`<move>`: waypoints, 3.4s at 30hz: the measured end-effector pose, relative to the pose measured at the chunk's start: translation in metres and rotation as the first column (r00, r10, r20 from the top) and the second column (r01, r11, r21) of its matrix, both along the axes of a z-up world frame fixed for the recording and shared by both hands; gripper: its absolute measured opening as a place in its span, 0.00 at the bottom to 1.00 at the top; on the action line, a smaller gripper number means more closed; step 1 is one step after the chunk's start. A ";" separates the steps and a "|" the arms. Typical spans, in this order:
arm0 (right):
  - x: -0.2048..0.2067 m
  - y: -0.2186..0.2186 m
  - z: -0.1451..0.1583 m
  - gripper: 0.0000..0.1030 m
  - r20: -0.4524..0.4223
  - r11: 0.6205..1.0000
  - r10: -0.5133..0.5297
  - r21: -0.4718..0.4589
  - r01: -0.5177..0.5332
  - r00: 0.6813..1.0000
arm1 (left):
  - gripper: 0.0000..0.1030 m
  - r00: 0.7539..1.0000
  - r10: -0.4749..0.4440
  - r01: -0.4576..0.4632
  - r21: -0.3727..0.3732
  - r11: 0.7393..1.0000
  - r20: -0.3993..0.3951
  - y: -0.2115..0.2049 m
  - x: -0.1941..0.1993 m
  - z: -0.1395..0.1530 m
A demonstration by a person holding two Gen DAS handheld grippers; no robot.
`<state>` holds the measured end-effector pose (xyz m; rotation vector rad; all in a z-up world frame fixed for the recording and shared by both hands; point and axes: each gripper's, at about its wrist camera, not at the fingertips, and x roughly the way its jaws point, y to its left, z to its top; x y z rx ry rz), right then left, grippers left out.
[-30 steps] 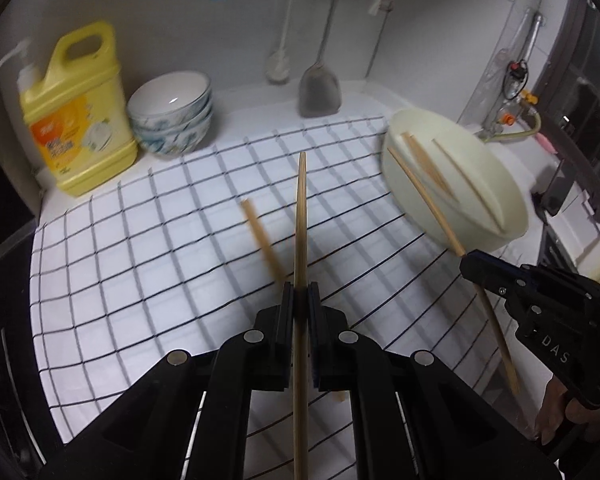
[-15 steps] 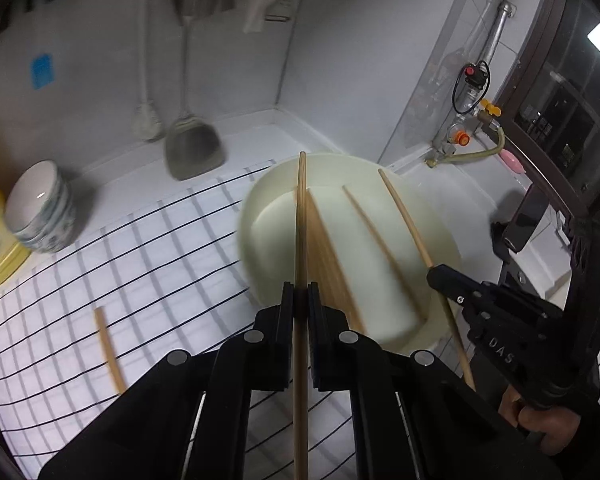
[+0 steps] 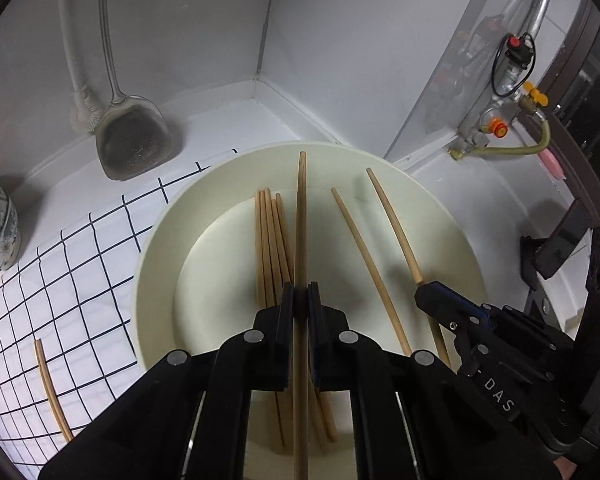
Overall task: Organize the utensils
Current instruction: 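Open the left tool over the basin while the right tool releases its chopstick inside, then move both open tools back toward the last chopsticks on the mat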
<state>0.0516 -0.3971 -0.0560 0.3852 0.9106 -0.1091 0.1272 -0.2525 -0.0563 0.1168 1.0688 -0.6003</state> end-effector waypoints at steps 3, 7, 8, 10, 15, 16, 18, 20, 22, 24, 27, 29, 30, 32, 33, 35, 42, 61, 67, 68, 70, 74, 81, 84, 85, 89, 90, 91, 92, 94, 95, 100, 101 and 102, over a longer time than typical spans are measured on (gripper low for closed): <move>0.007 -0.003 -0.004 0.06 -0.008 1.000 0.006 0.011 -0.006 1.000 | 0.07 1.000 0.002 -0.002 0.029 1.000 -0.005 -0.007 0.005 -0.007; 0.014 -0.006 -0.008 0.06 -0.019 1.000 0.016 0.014 -0.016 1.000 | 0.07 1.000 0.014 -0.013 0.058 0.998 -0.016 -0.011 0.010 -0.013; 0.015 -0.007 -0.009 0.06 -0.021 1.000 0.017 0.010 -0.016 1.000 | 0.08 1.000 0.017 -0.016 0.063 0.998 -0.015 -0.011 0.010 -0.013; 0.015 -0.008 -0.008 0.10 -0.021 1.000 0.014 0.001 -0.014 1.000 | 0.17 1.000 0.025 -0.025 0.075 0.997 -0.003 -0.010 0.010 -0.010; 0.009 -0.013 0.000 0.28 0.000 1.000 0.005 -0.025 -0.005 1.000 | 0.75 0.994 0.084 -0.088 0.063 0.994 0.065 0.002 0.005 0.004; 0.007 -0.014 0.000 0.29 0.001 1.000 0.003 -0.028 -0.003 1.000 | 0.75 0.993 0.092 -0.096 0.061 0.994 0.067 0.005 0.005 0.007; 0.002 -0.015 0.002 0.36 0.005 1.000 -0.001 -0.027 0.001 1.000 | 0.75 0.992 0.106 -0.110 0.065 0.992 0.068 0.011 0.003 0.011; -0.003 -0.015 0.003 0.38 0.007 1.000 -0.003 -0.024 0.003 1.000 | 0.77 0.990 0.119 -0.124 0.068 0.990 0.077 0.017 -0.001 0.015; -0.008 -0.013 0.005 0.38 0.010 1.000 -0.001 -0.023 0.002 1.000 | 0.79 0.987 0.133 -0.140 0.070 0.988 0.088 0.025 -0.006 0.020; -0.015 -0.010 0.007 0.45 0.012 1.000 0.001 -0.021 -0.001 1.000 | 0.83 0.985 0.143 -0.150 0.074 0.986 0.092 0.032 -0.011 0.025; -0.023 -0.004 0.011 0.48 0.017 1.000 0.013 -0.022 -0.012 1.000 | 0.84 0.982 0.163 -0.171 0.078 0.982 0.101 0.046 -0.021 0.032; -0.027 0.002 0.014 0.50 0.019 0.999 0.024 -0.025 -0.024 1.000 | 0.84 0.979 0.179 -0.187 0.074 0.980 0.101 0.054 -0.025 0.034; -0.028 0.005 0.016 0.50 0.022 0.999 0.034 -0.026 -0.034 0.999 | 0.84 0.977 0.187 -0.194 0.070 0.978 0.099 0.058 -0.028 0.035; -0.031 0.012 0.017 0.51 0.028 0.998 0.053 -0.029 -0.052 0.998 | 0.84 0.975 0.201 -0.208 0.064 0.976 0.099 0.069 -0.032 0.037; -0.031 0.018 0.018 0.52 0.030 0.997 0.068 -0.034 -0.067 0.997 | 0.84 0.971 0.213 -0.220 0.067 0.973 0.105 0.075 -0.035 0.038; -0.031 0.026 0.019 0.53 0.023 0.995 0.089 -0.038 -0.088 0.996 | 0.86 0.966 0.237 -0.244 0.068 0.967 0.099 0.087 -0.038 0.039; -0.026 0.067 0.022 0.56 0.034 0.982 0.186 -0.023 -0.186 0.982 | 0.88 0.941 0.324 -0.332 0.082 0.940 0.094 0.134 -0.046 0.039; -0.057 0.221 0.033 0.64 0.051 0.974 0.205 -0.110 -0.199 0.977 | 0.92 0.912 0.386 -0.400 0.092 0.912 0.136 0.291 -0.073 0.035; -0.066 0.272 0.019 0.64 0.029 0.971 0.215 -0.119 -0.210 0.976 | 0.92 0.909 0.399 -0.410 0.093 0.907 0.116 0.334 -0.073 0.016; -0.066 0.278 0.017 0.64 0.026 0.970 0.217 -0.121 -0.212 0.976 | 0.92 0.909 0.401 -0.411 0.092 0.907 0.110 0.340 -0.072 0.013; -0.065 0.291 0.011 0.64 0.020 0.970 0.218 -0.118 -0.214 0.976 | 0.92 0.909 0.407 -0.414 0.088 0.906 0.094 0.353 -0.070 0.005; -0.061 0.306 0.002 0.64 0.008 0.971 0.216 -0.109 -0.214 0.976 | 0.92 0.907 0.414 -0.420 0.096 0.902 0.081 0.368 -0.068 -0.008; -0.050 0.319 -0.017 0.64 -0.020 0.971 0.218 -0.096 -0.219 0.976 | 0.92 0.903 0.426 -0.430 0.119 0.895 0.061 0.379 -0.064 -0.027; -0.046 0.322 -0.029 0.64 -0.031 0.967 0.234 -0.094 -0.236 0.972 | 0.92 0.898 0.435 -0.439 0.128 0.889 0.063 0.382 -0.065 -0.033; -0.043 0.323 -0.034 0.64 -0.036 0.965 0.242 -0.093 -0.244 0.970 | 0.92 0.896 0.440 -0.445 0.132 0.886 0.066 0.382 -0.065 -0.035; -0.034 0.327 -0.050 0.64 -0.053 0.961 0.256 -0.092 -0.260 0.965 | 0.92 0.888 0.457 -0.460 0.131 0.878 0.055 0.386 -0.066 -0.043; -0.032 0.328 -0.054 0.64 -0.054 0.961 0.258 -0.089 -0.262 0.965 | 0.92 0.888 0.457 -0.460 0.134 0.878 0.054 0.386 -0.066 -0.046; -0.031 0.329 -0.056 0.64 -0.058 0.960 0.261 -0.088 -0.265 0.964 | 0.92 0.888 0.457 -0.460 0.142 0.876 0.055 0.386 -0.066 -0.048; -0.029 0.330 -0.061 0.64 -0.064 0.958 0.265 -0.091 -0.270 0.962 | 0.92 0.887 0.457 -0.461 0.148 0.875 0.059 0.386 -0.067 -0.050; -0.028 0.333 -0.066 0.64 -0.071 0.956 0.265 -0.113 -0.271 0.962 | 0.92 0.887 0.458 -0.462 0.150 0.874 0.062 0.386 -0.068 -0.053; -0.027 0.333 -0.070 0.64 -0.078 0.955 0.265 -0.118 -0.273 0.961 | 0.92 0.886 0.459 -0.463 0.149 0.874 0.061 0.386 -0.068 -0.054; -0.028 0.334 -0.081 0.64 -0.099 0.955 0.264 -0.113 -0.274 0.960 | 0.92 0.886 0.460 -0.463 0.145 0.874 0.051 0.385 -0.069 -0.059; -0.029 0.334 -0.082 0.64 -0.102 0.954 0.264 -0.116 -0.275 0.959 | 0.92 0.887 0.459 -0.462 0.145 0.875 0.051 0.385 -0.069 -0.059; -0.029 0.334 -0.083 0.64 -0.104 0.954 0.263 -0.118 -0.275 0.959 | 0.92 0.887 0.458 -0.461 0.144 0.876 0.052 0.384 -0.069 -0.060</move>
